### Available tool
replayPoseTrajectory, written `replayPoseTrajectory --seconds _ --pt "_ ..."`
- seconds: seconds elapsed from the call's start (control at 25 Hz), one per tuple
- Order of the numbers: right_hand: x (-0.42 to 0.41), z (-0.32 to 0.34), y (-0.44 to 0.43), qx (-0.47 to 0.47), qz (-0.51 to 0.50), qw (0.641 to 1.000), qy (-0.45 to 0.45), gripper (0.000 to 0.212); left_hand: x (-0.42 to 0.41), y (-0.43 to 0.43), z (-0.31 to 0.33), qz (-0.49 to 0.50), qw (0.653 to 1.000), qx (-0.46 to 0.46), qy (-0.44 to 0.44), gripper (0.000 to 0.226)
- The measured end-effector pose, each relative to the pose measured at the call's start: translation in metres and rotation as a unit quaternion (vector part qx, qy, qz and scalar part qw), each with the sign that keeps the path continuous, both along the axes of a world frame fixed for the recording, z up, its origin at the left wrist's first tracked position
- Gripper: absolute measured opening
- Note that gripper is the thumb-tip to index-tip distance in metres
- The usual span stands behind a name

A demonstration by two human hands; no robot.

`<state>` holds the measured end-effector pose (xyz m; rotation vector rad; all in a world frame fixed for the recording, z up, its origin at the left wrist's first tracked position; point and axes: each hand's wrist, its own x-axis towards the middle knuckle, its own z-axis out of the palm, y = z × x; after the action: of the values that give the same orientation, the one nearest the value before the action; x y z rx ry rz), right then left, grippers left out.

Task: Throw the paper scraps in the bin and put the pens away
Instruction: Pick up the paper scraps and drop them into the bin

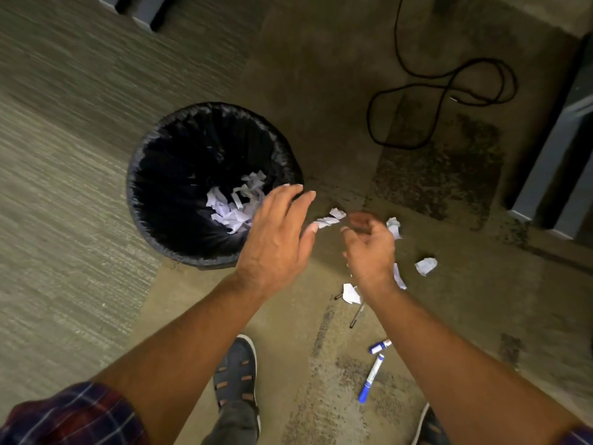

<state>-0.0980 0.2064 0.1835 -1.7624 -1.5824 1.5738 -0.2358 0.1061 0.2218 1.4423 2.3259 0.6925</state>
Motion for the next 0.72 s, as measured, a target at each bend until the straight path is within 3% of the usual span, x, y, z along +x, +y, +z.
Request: replayPoseTrajectory --seconds 0.08,0.16,0.24,0.32,0.44,0.6,0.72 --pt "0.039 -0.020 0.016 0.034 0.017 0.998 -0.045 0.042 0.028 0.017 -0.017 -0.033 0.999 0.019 -0.012 0.045" --pt "0.080 -0.050 0.035 0.033 0.047 0.993 -0.104 0.040 0.053 0.034 -0.044 -0.051 0.999 0.004 -0.018 0.045" --pt "0.118 -0.084 0.052 0.043 0.092 0.976 -0.194 0.039 0.068 0.049 -0.080 -0.047 0.997 -0.061 -0.026 0.055" --pt "0.154 -0.115 0.066 0.042 0.069 0.967 -0.243 0.045 0.077 0.065 -0.125 -0.048 0.987 -0.154 -0.022 0.070" --pt "0.196 -0.157 0.082 0.019 0.021 0.962 -0.270 0.060 0.079 0.085 -0.185 -0.016 0.961 -0.276 -0.024 0.088" --pt "0.216 -0.208 0.098 -0.054 -0.001 0.944 -0.326 0.077 0.090 0.109 -0.241 0.001 0.934 -0.353 -0.049 0.119" --pt "0.206 -0.233 0.105 -0.059 0.001 0.941 -0.334 0.084 0.109 0.120 -0.263 0.005 0.936 -0.352 -0.009 0.110"
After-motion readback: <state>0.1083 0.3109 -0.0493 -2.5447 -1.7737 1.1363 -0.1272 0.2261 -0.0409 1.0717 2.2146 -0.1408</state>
